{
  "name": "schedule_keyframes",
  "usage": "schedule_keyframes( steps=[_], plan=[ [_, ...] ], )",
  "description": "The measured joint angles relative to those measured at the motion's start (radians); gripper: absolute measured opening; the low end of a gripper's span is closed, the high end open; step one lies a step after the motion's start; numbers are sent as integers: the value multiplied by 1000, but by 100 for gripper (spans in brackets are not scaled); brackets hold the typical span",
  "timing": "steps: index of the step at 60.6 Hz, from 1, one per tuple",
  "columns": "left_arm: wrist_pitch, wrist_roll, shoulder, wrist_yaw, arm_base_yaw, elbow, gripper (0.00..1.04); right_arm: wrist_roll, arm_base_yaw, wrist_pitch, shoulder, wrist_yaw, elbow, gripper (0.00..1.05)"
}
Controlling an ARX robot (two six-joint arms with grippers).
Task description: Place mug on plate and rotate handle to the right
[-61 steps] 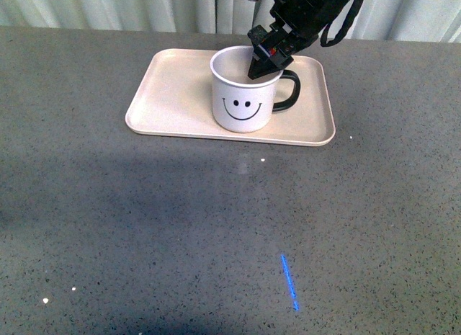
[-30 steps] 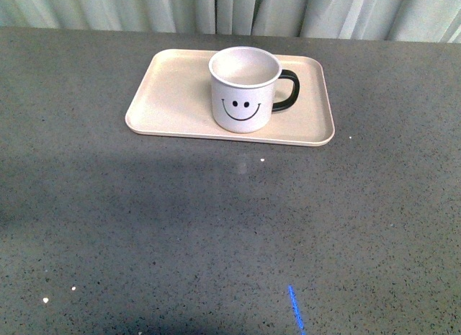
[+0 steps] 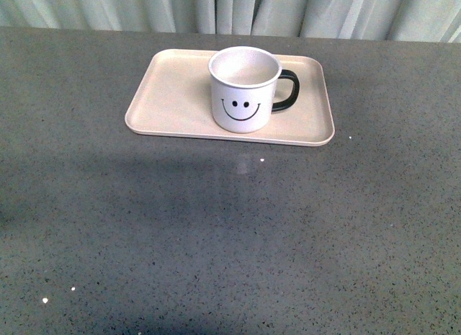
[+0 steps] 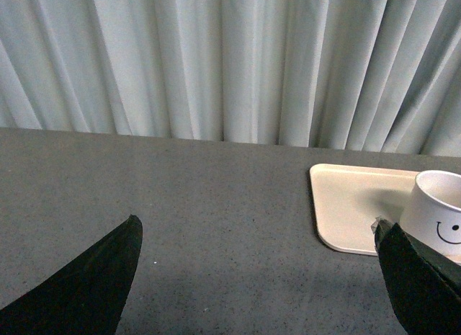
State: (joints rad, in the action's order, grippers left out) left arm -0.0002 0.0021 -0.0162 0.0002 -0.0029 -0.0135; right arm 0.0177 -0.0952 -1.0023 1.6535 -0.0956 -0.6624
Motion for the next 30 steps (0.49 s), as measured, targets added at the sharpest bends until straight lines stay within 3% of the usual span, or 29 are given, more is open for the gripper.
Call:
schedule_keyframes(
  steps=[1,30],
  plan=[
    [0,0,0,0,0,0,95,-1,3,-8,-16,7,39,2],
    [0,0,0,0,0,0,95,-7,92,-32,-385,92,437,2]
  ],
)
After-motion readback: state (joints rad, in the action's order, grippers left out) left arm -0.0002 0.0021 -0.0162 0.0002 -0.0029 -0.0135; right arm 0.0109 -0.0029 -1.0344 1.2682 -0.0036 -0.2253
